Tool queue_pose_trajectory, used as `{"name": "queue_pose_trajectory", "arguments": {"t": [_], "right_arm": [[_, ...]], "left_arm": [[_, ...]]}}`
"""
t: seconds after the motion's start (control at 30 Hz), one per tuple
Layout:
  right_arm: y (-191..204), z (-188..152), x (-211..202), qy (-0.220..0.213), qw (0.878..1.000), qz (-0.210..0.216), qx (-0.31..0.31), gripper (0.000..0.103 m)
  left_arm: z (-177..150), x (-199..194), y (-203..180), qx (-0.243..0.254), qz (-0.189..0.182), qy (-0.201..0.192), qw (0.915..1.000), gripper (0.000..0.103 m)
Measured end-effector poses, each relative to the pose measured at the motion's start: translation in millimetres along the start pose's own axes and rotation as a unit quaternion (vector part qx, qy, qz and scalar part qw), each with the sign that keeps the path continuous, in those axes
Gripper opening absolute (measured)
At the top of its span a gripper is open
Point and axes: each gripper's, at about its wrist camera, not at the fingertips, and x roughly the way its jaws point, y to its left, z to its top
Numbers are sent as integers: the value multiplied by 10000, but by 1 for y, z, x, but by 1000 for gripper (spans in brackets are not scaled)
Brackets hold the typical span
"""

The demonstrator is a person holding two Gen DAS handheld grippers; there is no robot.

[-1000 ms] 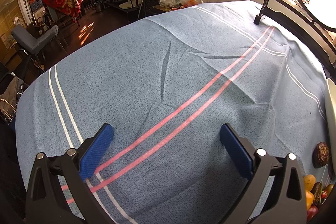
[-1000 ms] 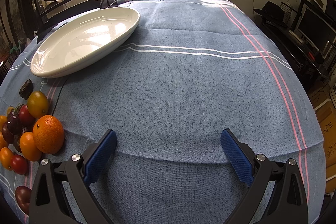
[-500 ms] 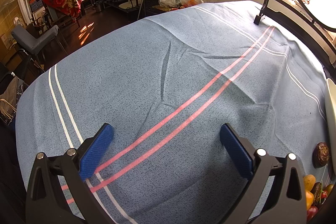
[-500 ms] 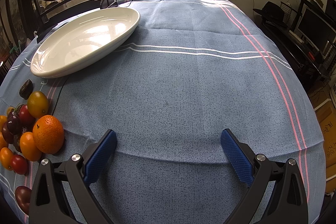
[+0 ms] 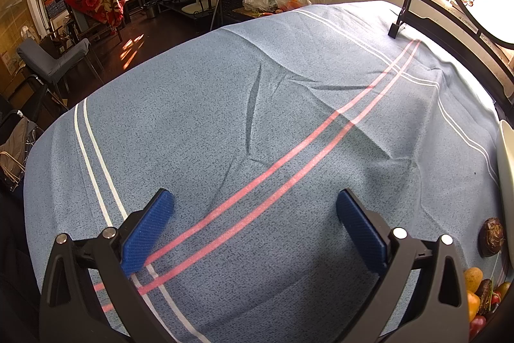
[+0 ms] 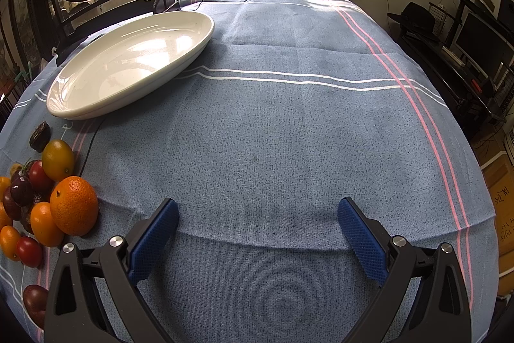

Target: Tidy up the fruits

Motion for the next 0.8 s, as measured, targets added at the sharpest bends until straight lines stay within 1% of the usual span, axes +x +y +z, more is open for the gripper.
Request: {"name": "queue_pose_trajectory", "arguments": {"t": [0.17,0.23,0.3,0.37,0.47,0.57,0.6,0.7,0.73,0.8], "right_arm": [[0,0,0,0,10000,0,0,100],[0,0,0,1,10000,2,1,100],[0,0,0,0,10000,2,1,100],[0,0,0,0,10000,0,0,100],[0,0,0,0,10000,0,0,100],[0,0,0,0,10000,0,0,100],[0,0,0,0,10000,0,0,100],[0,0,0,2,10000,-14,-9,100],[-1,0,0,2,10000,-19,-13,100],[0,0,0,2,10000,-16,-9,100]], "left_arm": [[0,0,0,38,-13,8,10000,99],[5,1,2,137,-130,100,9998,99],[13,5,3,601,-342,301,9972,99],[19,9,5,1029,-635,359,9920,99],[22,13,7,1686,-999,313,9801,99],[25,15,6,2080,-1221,299,9700,99],[27,16,2,2289,-1259,255,9649,99],[30,15,-7,3016,-1412,45,9429,99],[32,16,-9,3142,-1489,4,9376,99],[37,20,-8,3207,-1731,74,9312,99]]}}
